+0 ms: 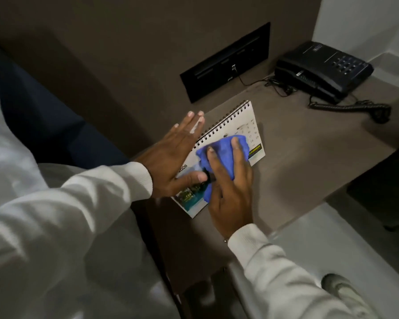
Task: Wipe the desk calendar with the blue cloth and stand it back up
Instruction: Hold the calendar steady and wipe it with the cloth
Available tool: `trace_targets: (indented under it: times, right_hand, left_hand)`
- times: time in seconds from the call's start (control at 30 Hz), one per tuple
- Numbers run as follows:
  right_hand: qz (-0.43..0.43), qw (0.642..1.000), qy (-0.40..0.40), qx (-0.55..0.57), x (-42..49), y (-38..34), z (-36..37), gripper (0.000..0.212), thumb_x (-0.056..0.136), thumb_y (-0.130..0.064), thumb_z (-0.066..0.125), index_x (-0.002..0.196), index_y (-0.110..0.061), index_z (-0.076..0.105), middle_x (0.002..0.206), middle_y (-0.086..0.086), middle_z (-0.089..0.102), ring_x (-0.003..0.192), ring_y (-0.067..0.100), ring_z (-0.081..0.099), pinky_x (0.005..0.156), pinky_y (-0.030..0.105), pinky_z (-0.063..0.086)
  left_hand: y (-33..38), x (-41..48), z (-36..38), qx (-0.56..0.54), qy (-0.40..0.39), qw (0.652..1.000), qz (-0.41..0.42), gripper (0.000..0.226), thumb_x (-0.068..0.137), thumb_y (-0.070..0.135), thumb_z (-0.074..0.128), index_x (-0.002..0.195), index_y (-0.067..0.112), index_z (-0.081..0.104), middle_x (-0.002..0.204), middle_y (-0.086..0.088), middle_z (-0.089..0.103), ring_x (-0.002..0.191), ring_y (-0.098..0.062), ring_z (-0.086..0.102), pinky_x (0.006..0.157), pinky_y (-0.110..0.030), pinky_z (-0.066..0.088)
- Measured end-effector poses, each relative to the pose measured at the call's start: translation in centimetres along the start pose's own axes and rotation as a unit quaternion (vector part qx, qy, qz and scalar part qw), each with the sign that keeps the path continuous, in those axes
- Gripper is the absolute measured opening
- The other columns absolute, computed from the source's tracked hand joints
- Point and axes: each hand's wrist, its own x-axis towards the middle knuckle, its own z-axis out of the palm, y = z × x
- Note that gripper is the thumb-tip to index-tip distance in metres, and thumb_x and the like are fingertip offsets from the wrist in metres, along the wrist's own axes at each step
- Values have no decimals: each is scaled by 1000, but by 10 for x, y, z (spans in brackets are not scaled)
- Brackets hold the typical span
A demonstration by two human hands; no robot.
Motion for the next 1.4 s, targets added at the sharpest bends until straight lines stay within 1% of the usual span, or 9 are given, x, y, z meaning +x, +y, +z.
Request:
trace_targets:
  times: [0.17, 0.33, 0.53, 0.7, 0.77, 0.83, 0.97, 1.17, 1.4]
  right_hand:
    - [26, 999, 10, -23, -6, 11, 21, 49, 97, -21, 32, 145, -34, 36, 161, 16, 22, 146, 42, 24, 115, 45, 28]
    - [22, 997, 63, 35, -11, 14, 29, 45, 103, -26, 29, 145, -40, 34, 163, 8, 19, 151, 9, 2, 118, 41, 25]
    - [15, 996, 85, 5, -9, 15, 38, 41, 104, -27, 31, 141, -28, 46, 160, 11, 25, 147, 39, 24, 115, 56, 32]
    - [29, 995, 89, 34, -16, 10, 35, 42, 102, -25, 34, 142, -37, 41, 161, 9, 25, 149, 28, 23, 117, 15, 20]
    - [1, 996, 79, 32, -8, 3, 36, 45, 102, -31, 33, 145, -44, 31, 163, 6, 20, 151, 29, 17, 117, 12, 12]
    - [10, 994, 103, 34, 6, 5, 37, 53, 98, -23, 43, 146, -40, 31, 163, 6, 20, 151, 31, 17, 119, 21, 14]
    - [119, 973, 178, 83, 20, 18, 34, 52, 99, -18, 50, 142, -38, 29, 162, 6, 25, 149, 18, 22, 117, 15, 19]
    - [48, 985, 125, 113, -5, 6, 40, 60, 98, -17, 49, 143, -51, 27, 164, -2, 20, 153, 17, 14, 118, 14, 18]
    - [149, 938, 252, 188, 57, 13, 31, 44, 101, -22, 42, 140, -39, 31, 161, 5, 28, 150, 19, 24, 117, 54, 32]
  left_hand:
    - [-2, 2, -2, -17, -8, 1000, 1, 102, 79, 77, 23, 148, 13, -12, 162, -9, -10, 149, -20, -14, 122, -49, 7]
    - [-3, 3, -1, -27, -10, 1000, 6, 100, 81, 74, 24, 148, 11, -12, 162, -9, -11, 149, -20, -14, 122, -50, 8]
    - [-3, 3, 0, -28, -11, 1000, 8, 100, 81, 74, 25, 149, 9, -11, 162, -9, -10, 149, -19, -14, 123, -49, 7]
    - [-1, 4, -1, -25, -13, 1000, 12, 100, 81, 74, 24, 149, 10, -12, 162, -10, -11, 149, -19, -13, 122, -51, 10]
    - [-2, 3, -1, -22, -6, 1000, 19, 98, 83, 73, 25, 149, 9, -11, 162, -10, -9, 149, -20, -12, 121, -53, 12]
    - [-3, 3, -1, -21, -3, 1000, 20, 96, 84, 72, 25, 149, 10, -11, 162, -9, -9, 149, -18, -12, 121, -52, 11]
    - [-2, 3, -1, -20, -6, 999, 24, 96, 84, 70, 25, 149, 11, -13, 162, -6, -12, 149, -16, -14, 122, -47, 8]
    - [-1, 3, -2, 1, -5, 999, 34, 92, 85, 70, 20, 149, 12, -11, 162, -7, -11, 149, -16, -12, 122, -46, 6]
    - [1, 4, -4, 5, -4, 1000, 25, 89, 85, 69, 20, 150, 14, -6, 162, -2, -8, 149, -11, -11, 121, -41, 6]
